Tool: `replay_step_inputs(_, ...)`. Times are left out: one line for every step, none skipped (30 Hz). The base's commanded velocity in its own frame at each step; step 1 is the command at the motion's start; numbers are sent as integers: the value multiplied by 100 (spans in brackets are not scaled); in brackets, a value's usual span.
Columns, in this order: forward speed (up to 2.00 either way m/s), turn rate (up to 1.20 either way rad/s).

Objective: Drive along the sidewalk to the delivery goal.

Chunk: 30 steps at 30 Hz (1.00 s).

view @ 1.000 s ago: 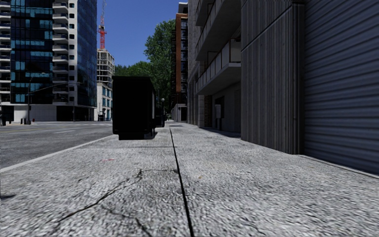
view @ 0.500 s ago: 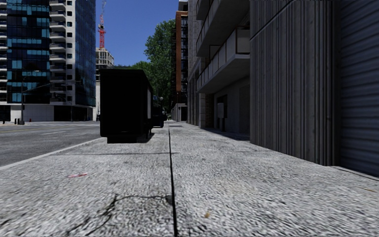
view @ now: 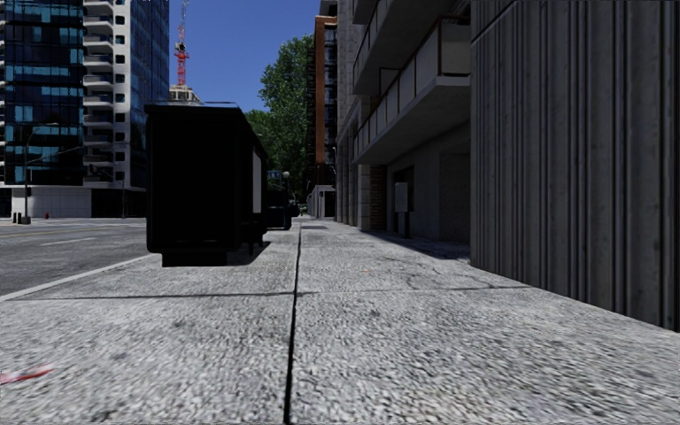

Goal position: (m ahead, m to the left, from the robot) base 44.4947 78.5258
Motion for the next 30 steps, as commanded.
replay_step_inputs(200, 0)
replay_step_inputs(200, 0)
replay_step_inputs(200, 0)
replay_step_inputs(200, 0)
replay_step_inputs(200, 0)
replay_step_inputs(200, 0)
replay_step_inputs(200, 0)
replay_step_inputs(200, 0)
replay_step_inputs(200, 0)
replay_step_inputs(200, 0)
replay_step_inputs(200, 0)
replay_step_inputs(200, 0)
replay_step_inputs(200, 0)
replay_step_inputs(200, 0)
replay_step_inputs(200, 0)
replay_step_inputs(200, 0)
replay_step_inputs(200, 0)
replay_step_inputs(200, 0)
replay_step_inputs(200, 0)
replay_step_inputs(200, 0)
replay_step_inputs(200, 0)
replay_step_inputs(200, 0)
replay_step_inputs(200, 0)
replay_step_inputs(200, 0)
replay_step_inputs(200, 0)
replay_step_inputs(200, 0)
replay_step_inputs(200, 0)
replay_step_inputs(200, 0)
replay_step_inputs(200, 0)
replay_step_inputs(200, 0)
